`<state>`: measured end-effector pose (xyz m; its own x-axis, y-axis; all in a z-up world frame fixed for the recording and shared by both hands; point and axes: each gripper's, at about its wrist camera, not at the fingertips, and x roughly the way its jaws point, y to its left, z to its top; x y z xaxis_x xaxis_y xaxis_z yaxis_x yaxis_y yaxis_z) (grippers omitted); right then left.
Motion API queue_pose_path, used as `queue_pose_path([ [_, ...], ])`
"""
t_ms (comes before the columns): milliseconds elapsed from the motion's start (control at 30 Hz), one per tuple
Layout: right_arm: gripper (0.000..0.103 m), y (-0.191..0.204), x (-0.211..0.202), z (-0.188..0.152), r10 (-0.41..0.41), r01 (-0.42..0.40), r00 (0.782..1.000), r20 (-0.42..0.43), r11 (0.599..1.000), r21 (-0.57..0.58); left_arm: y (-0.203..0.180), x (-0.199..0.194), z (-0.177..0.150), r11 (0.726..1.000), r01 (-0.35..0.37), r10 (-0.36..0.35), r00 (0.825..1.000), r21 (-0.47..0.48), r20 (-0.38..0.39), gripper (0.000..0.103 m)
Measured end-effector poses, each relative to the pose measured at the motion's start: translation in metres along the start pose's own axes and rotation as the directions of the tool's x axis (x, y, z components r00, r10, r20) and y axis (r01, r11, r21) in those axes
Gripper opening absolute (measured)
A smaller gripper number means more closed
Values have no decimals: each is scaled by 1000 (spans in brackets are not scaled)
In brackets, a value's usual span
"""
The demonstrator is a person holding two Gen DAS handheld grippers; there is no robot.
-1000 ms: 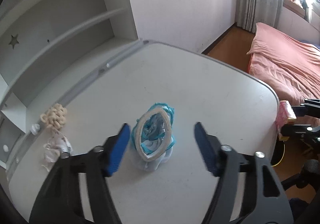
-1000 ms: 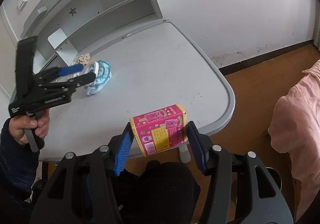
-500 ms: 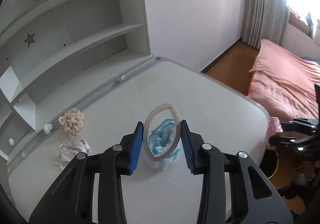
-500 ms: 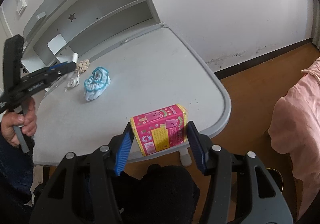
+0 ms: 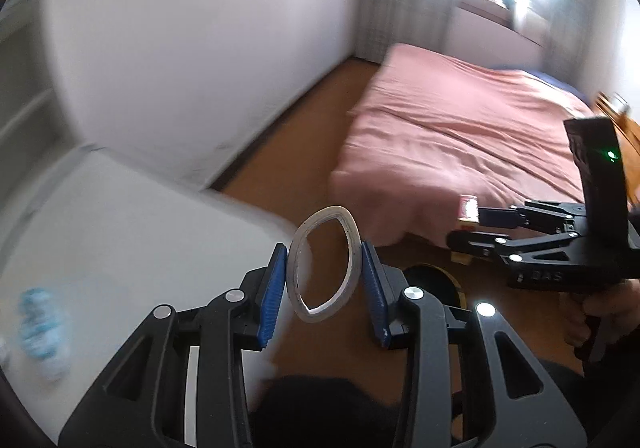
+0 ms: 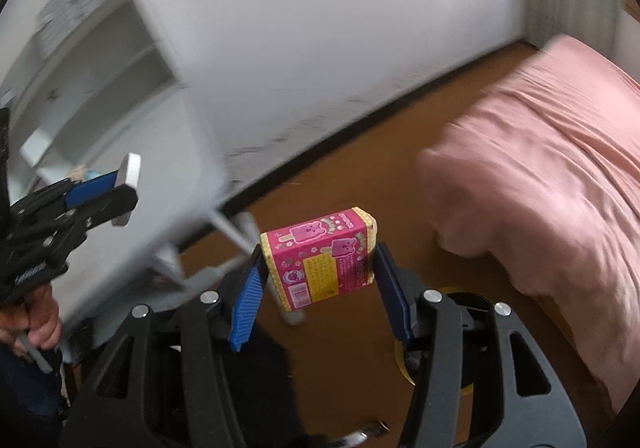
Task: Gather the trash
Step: 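Carry the lid ring and pink box over the black bin, then open both grippers to drop the lid ring and pink box into the bin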
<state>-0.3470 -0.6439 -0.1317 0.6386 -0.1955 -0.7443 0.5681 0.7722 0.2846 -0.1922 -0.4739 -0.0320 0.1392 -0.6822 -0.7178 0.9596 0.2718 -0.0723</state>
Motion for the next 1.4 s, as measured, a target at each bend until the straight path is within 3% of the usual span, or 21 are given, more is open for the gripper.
queue_pose_path([
  [133, 53, -67, -2, -25, -99, 103, 994, -44, 989, 105, -54, 49, 2, 993, 108, -105, 993, 56, -47, 37],
  [300, 53, -135, 13, -65, -171, 197, 976, -137, 957, 211, -100, 126, -11, 973, 217, -202, 966, 79, -163, 37],
  [533, 53, -181, 50, -104, -148, 213, 962, -230, 932, 292, -138, 211, -34, 951, 302, -267, 910, 66, -317, 37],
  [733, 53, -192, 70, -113, -118, 199, 959, -256, 927, 318, -157, 244, -46, 947, 314, -268, 890, 70, -368, 37],
  [800, 53, -193, 73, -113, -115, 197, 960, -256, 926, 323, -157, 243, -46, 948, 311, -265, 890, 71, -372, 40],
  [933, 54, -193, 72, -109, -110, 187, 965, -236, 926, 329, -156, 244, -43, 951, 302, -258, 897, 71, -359, 65],
  [1133, 64, -186, 64, -99, -124, 187, 970, -209, 931, 314, -147, 228, -33, 957, 285, -249, 910, 62, -333, 70],
  [1400, 68, -139, 26, -58, -132, 157, 985, -114, 954, 253, -114, 147, -9, 970, 238, -222, 954, 57, -199, 84],
])
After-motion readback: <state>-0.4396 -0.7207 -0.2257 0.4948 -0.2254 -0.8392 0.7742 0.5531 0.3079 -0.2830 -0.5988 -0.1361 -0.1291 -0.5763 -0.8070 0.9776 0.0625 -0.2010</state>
